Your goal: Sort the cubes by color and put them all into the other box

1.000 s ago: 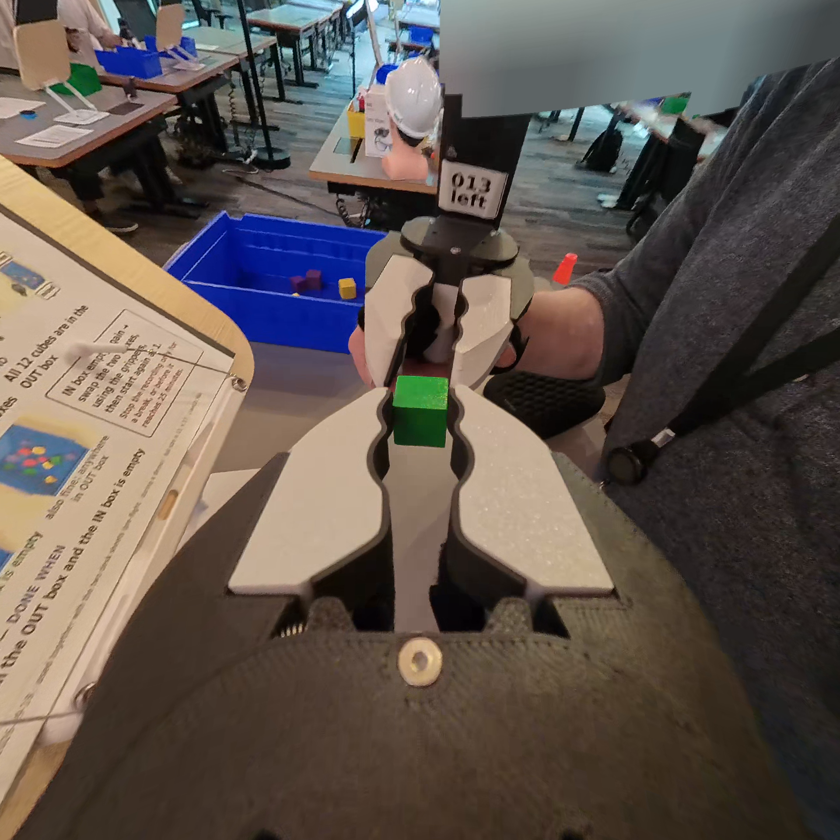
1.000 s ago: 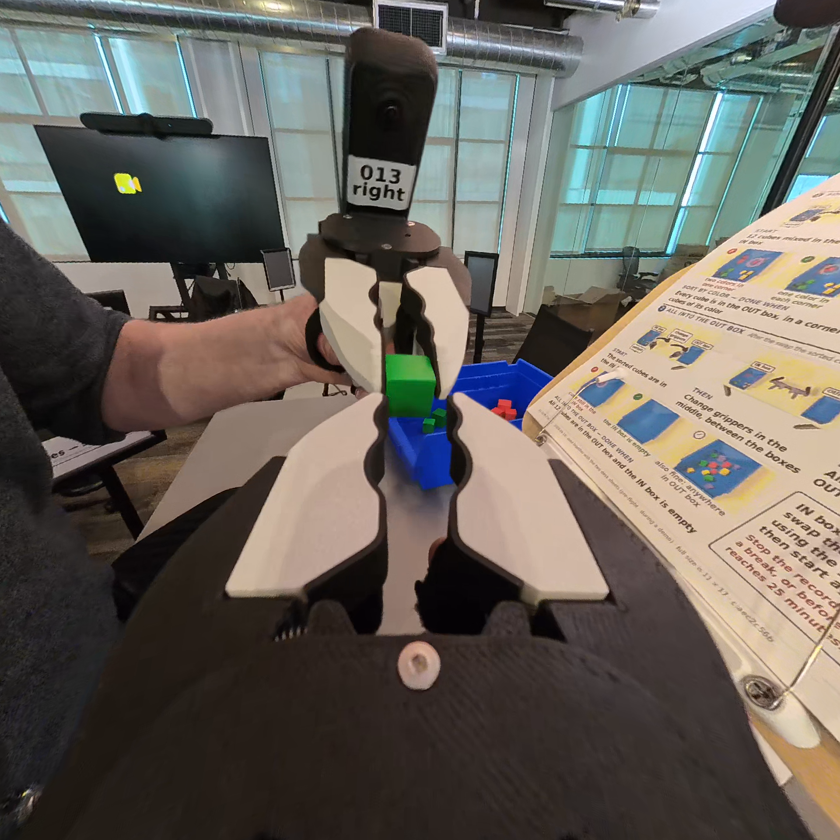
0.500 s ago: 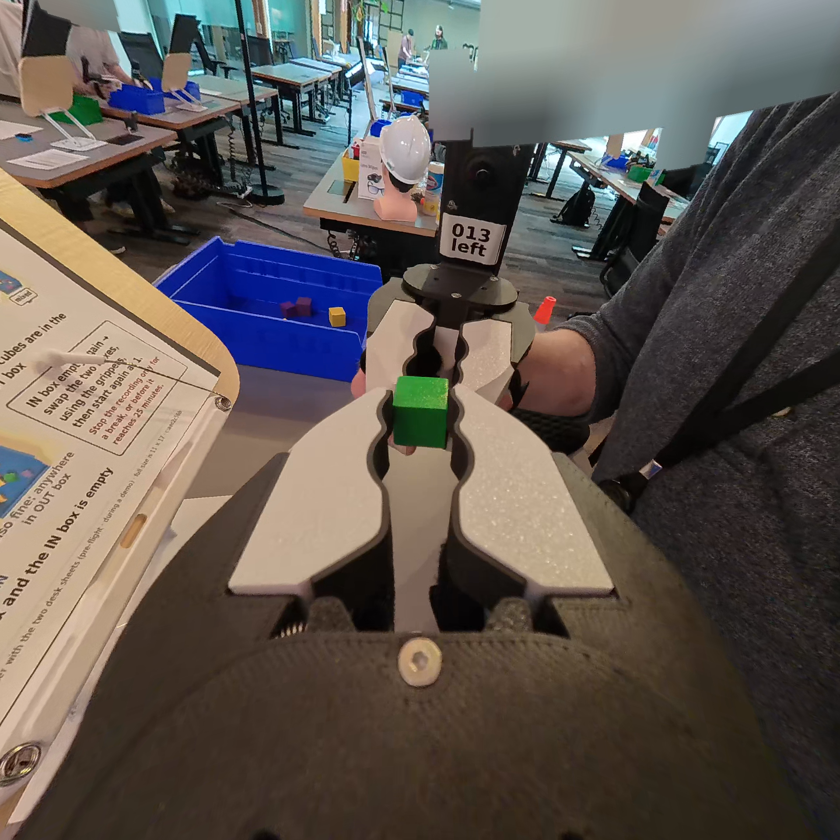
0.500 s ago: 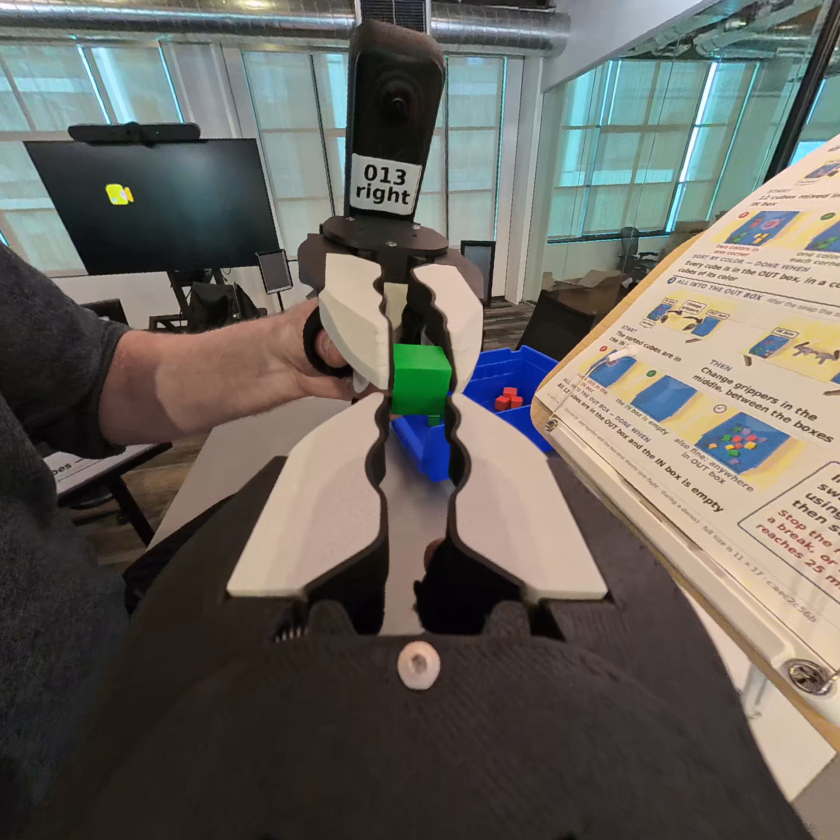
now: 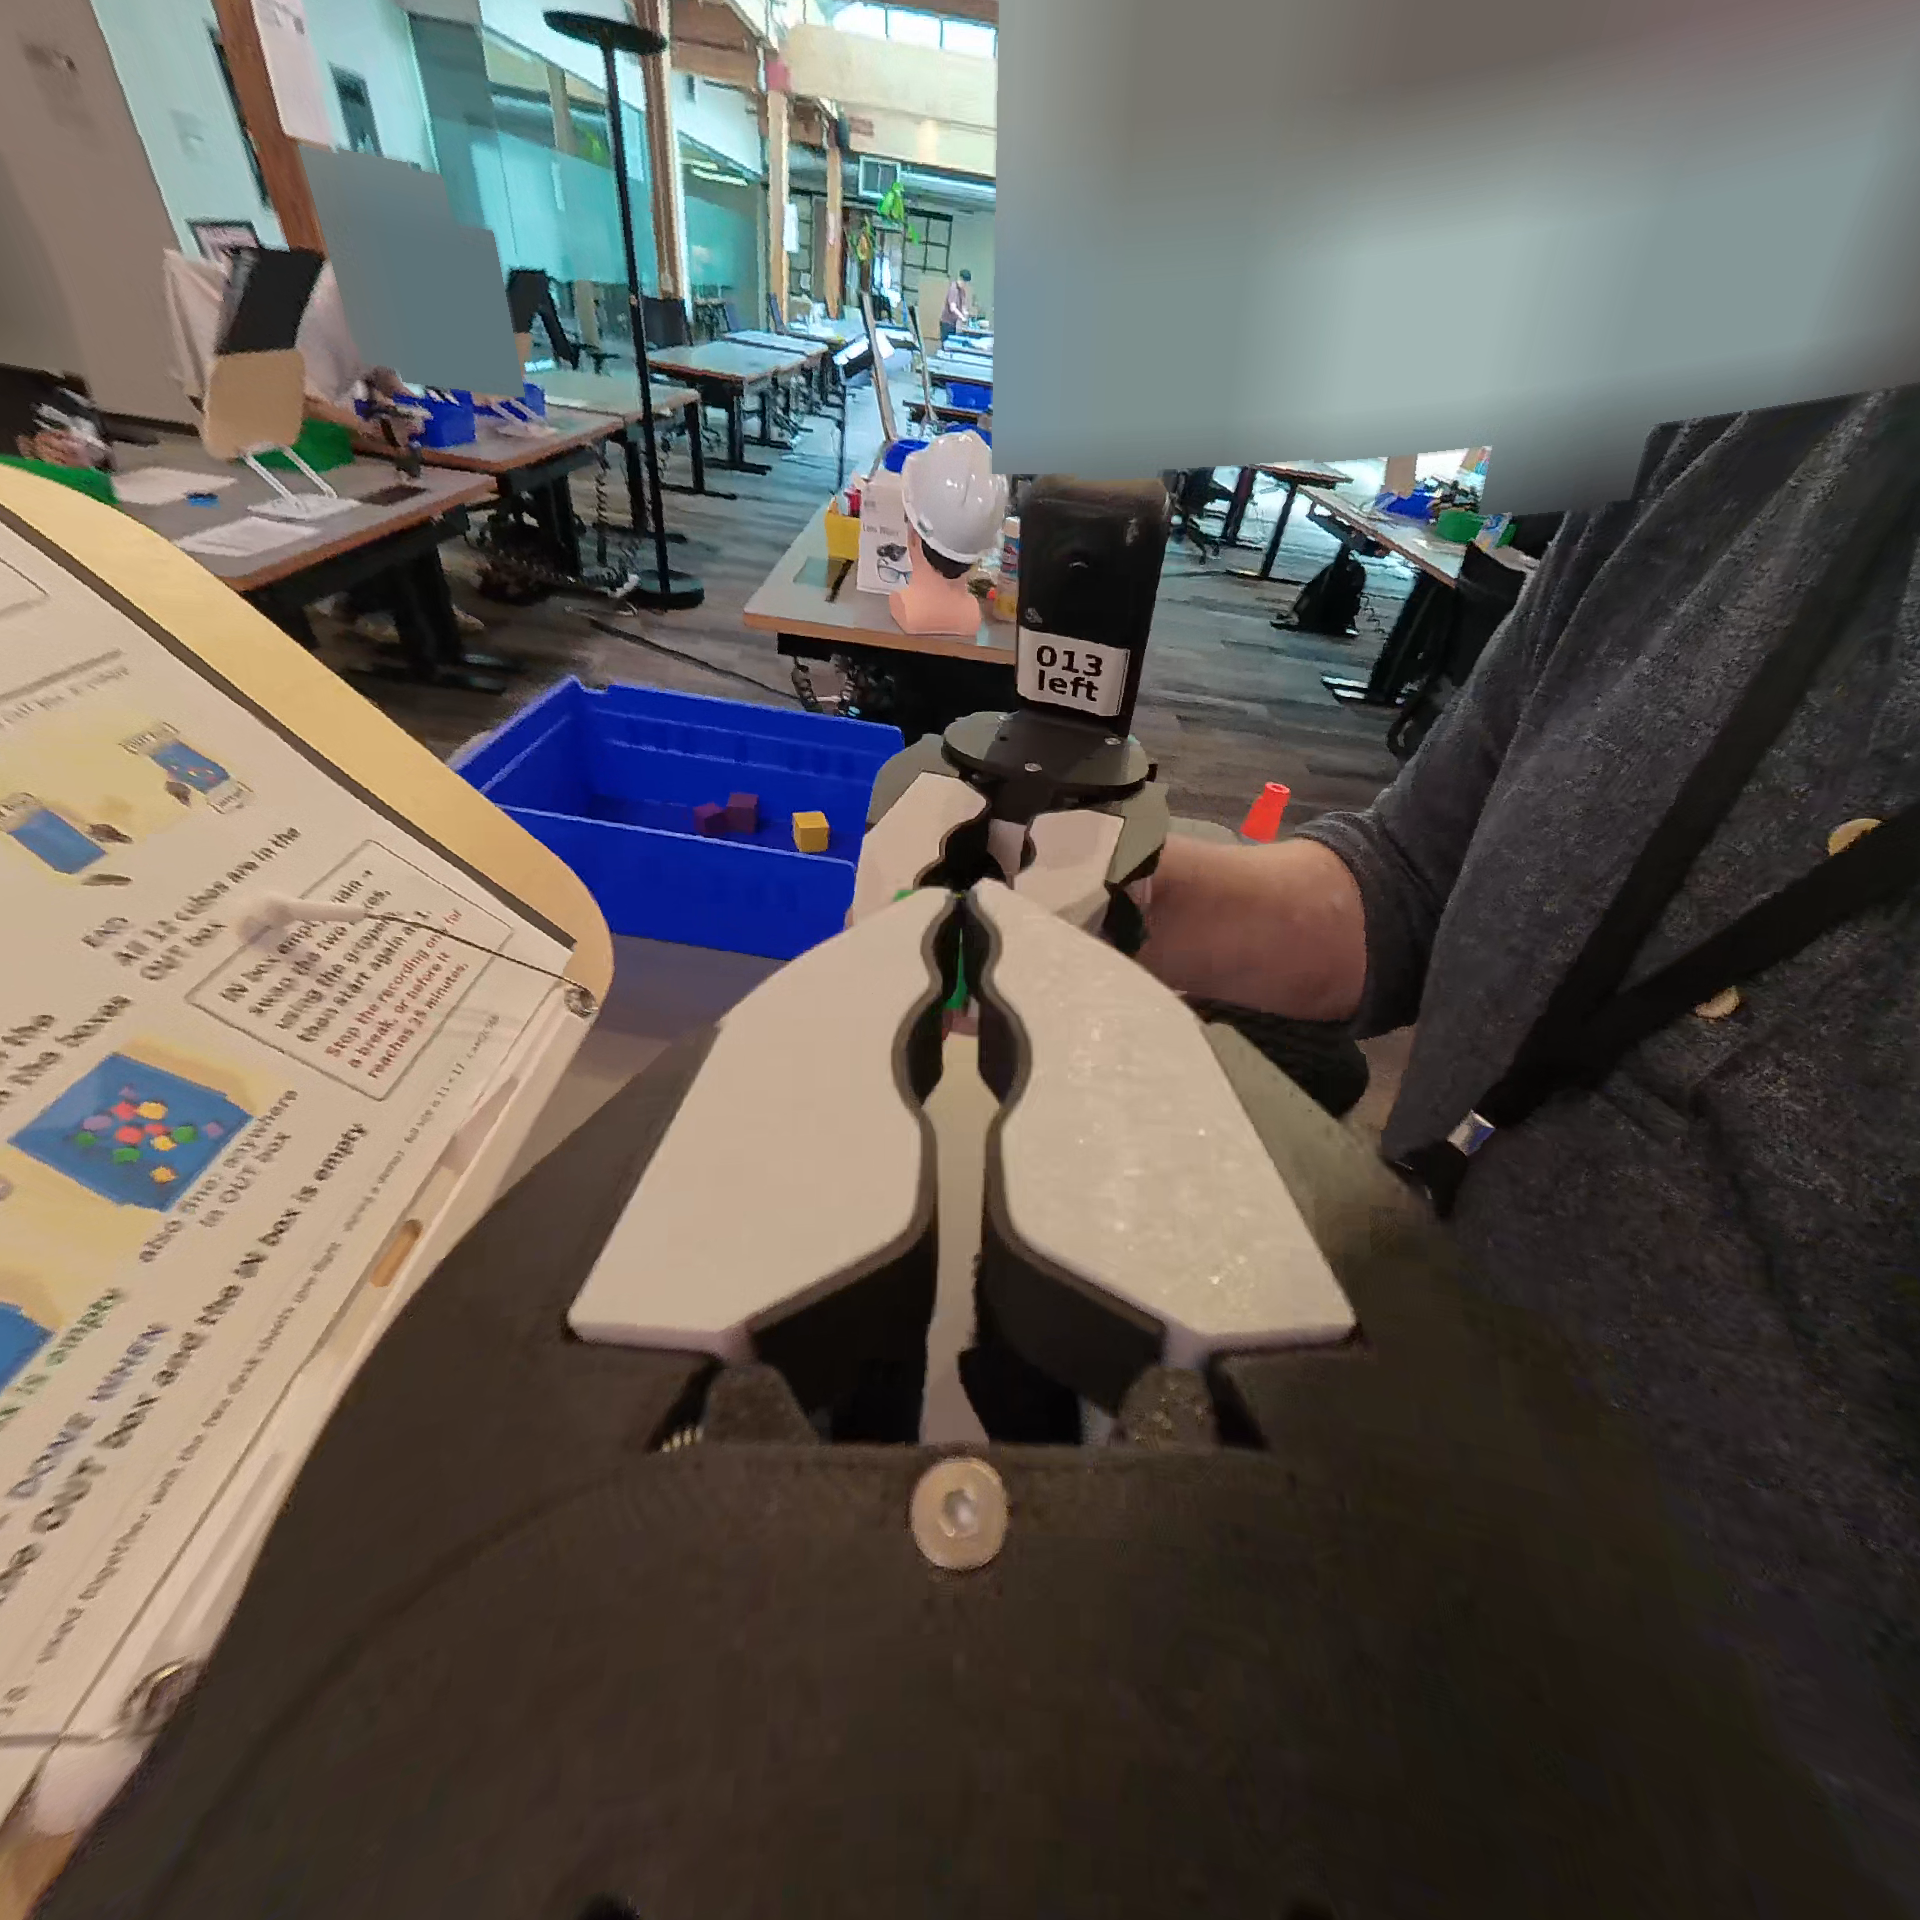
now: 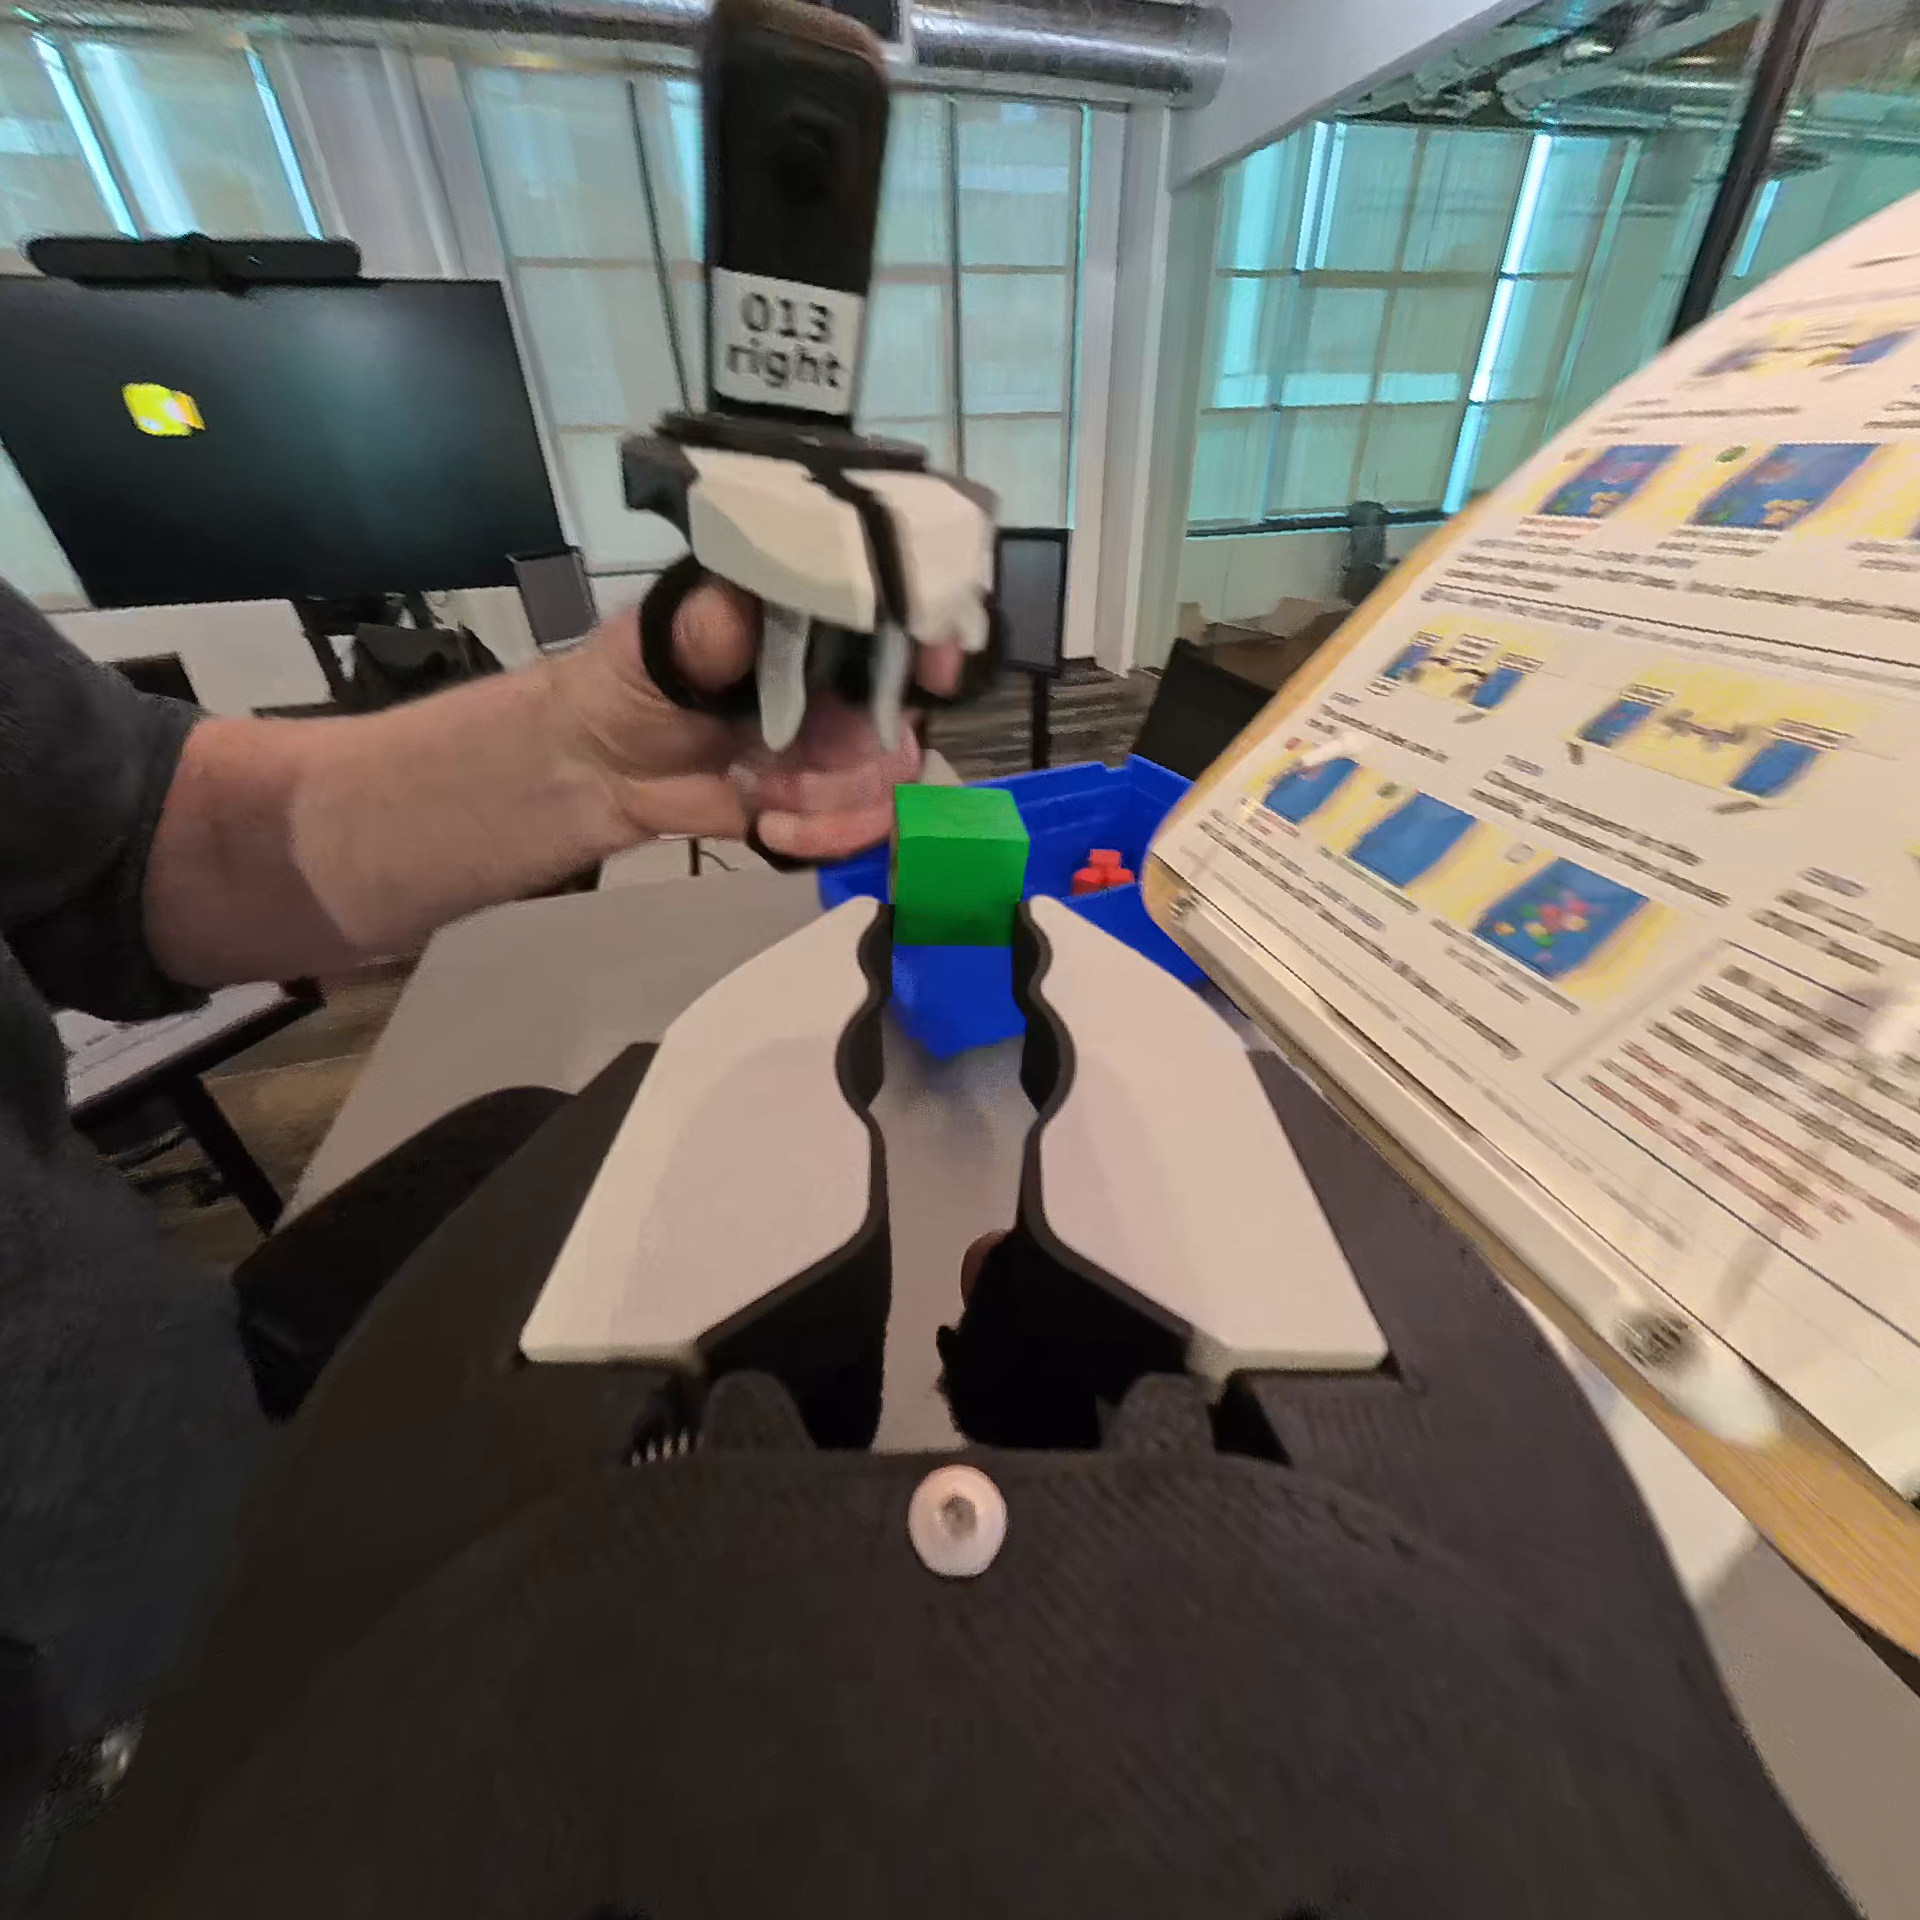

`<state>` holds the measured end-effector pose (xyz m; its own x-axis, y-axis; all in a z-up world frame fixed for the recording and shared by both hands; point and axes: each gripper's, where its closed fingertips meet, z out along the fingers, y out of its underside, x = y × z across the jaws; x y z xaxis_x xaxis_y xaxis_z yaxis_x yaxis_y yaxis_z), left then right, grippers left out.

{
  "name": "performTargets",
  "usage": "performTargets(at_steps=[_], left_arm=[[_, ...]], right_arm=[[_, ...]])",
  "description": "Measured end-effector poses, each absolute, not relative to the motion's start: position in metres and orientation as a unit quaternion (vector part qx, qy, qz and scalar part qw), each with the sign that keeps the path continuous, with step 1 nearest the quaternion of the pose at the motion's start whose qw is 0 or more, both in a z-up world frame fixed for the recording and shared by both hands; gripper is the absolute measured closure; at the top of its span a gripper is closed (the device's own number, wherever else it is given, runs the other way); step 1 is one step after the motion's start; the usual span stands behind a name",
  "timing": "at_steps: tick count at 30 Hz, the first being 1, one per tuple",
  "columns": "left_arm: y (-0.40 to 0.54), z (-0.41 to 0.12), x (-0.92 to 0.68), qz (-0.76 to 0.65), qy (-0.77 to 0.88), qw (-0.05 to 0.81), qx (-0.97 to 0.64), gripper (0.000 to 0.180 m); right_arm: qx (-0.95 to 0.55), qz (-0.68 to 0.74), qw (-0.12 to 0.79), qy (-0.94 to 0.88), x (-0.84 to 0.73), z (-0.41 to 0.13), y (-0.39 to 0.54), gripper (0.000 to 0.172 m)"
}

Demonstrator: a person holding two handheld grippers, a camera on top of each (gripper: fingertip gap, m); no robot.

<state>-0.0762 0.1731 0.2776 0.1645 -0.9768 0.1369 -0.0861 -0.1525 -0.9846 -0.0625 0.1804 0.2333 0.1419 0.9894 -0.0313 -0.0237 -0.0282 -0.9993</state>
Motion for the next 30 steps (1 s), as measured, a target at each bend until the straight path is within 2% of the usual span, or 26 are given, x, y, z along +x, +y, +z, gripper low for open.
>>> performTargets(at_steps=[9, 14, 17, 20, 27, 30], left_arm=[[0.183, 0.278, -0.100, -0.457, 0.414, 0.487, -0.619, 0.180], [0.190, 0.273, -0.100, -0.455, 0.400, 0.481, -0.634, 0.180], [0.191, 0.270, -0.096, -0.455, 0.403, 0.474, -0.638, 0.180], [0.193, 0.265, -0.099, -0.436, 0.407, 0.470, -0.650, 0.180], [0.201, 0.248, -0.137, -0.383, 0.381, 0.468, -0.700, 0.180], [0.206, 0.236, -0.168, -0.351, 0.362, 0.458, -0.732, 0.173]], right_arm=[[-0.692, 0.245, 0.613, -0.292, 0.132, 0.205, 0.307, 0.150], [-0.779, 0.106, 0.584, -0.202, 0.249, 0.158, 0.360, 0.149], [-0.818, 0.077, 0.547, -0.162, 0.285, 0.124, 0.374, 0.149], [-0.837, 0.050, 0.529, -0.129, 0.309, 0.103, 0.381, 0.127], [-0.813, 0.063, 0.562, -0.140, 0.288, 0.121, 0.362, 0.139], [-0.799, 0.077, 0.571, -0.173, 0.262, 0.133, 0.349, 0.143]])
